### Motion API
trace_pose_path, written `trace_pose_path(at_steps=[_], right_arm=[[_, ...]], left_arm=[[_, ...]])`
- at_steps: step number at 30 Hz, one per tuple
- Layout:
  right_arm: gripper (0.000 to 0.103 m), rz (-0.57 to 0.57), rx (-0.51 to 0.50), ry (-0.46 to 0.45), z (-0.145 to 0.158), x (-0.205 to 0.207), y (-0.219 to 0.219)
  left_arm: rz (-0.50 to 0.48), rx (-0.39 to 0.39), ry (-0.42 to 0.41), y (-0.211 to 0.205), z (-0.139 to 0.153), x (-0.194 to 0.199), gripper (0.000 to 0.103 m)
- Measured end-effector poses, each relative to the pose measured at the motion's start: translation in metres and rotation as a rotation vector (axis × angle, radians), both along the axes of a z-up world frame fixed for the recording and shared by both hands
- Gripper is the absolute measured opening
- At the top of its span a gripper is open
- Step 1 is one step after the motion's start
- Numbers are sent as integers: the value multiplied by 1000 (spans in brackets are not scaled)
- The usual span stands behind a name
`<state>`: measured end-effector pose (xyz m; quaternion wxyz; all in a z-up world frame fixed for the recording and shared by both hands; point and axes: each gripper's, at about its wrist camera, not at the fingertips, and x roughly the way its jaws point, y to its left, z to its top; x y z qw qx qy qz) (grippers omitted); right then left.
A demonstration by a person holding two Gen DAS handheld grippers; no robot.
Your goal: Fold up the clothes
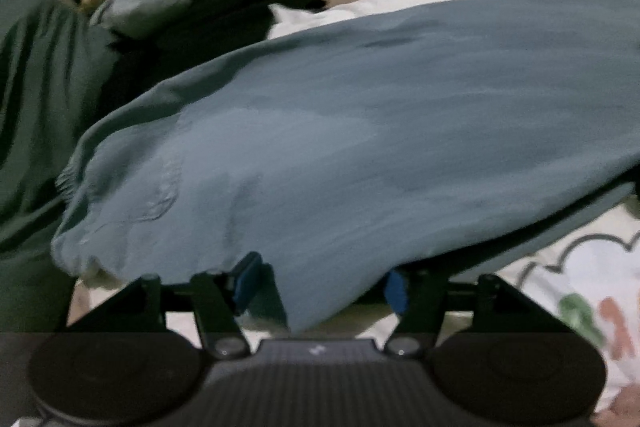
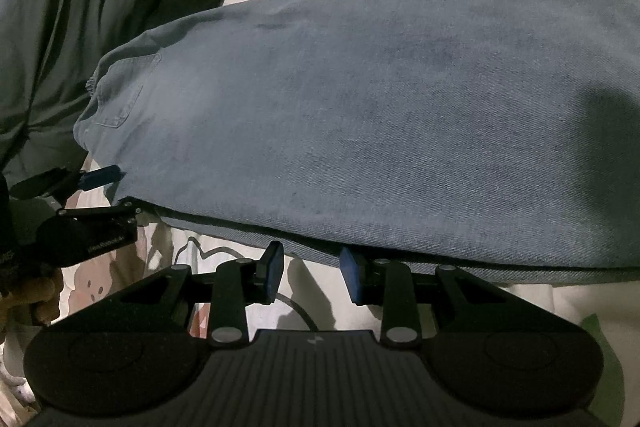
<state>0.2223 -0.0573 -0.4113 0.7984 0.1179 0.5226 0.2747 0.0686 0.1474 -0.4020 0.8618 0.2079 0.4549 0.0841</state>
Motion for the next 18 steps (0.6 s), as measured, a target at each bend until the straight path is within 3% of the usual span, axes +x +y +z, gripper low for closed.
trace_pose_path(at_steps=[6, 12, 18], right_arm=[[38, 5, -4, -4, 0, -1, 1], [38, 9, -6, -7, 0, -2, 0], [38, 10, -5, -9, 0, -3, 0]], left_arm=[[146, 14, -16, 25, 2, 4, 66], [337, -138, -52, 61, 11, 10, 67], [405, -225, -68, 78, 7, 13, 69]])
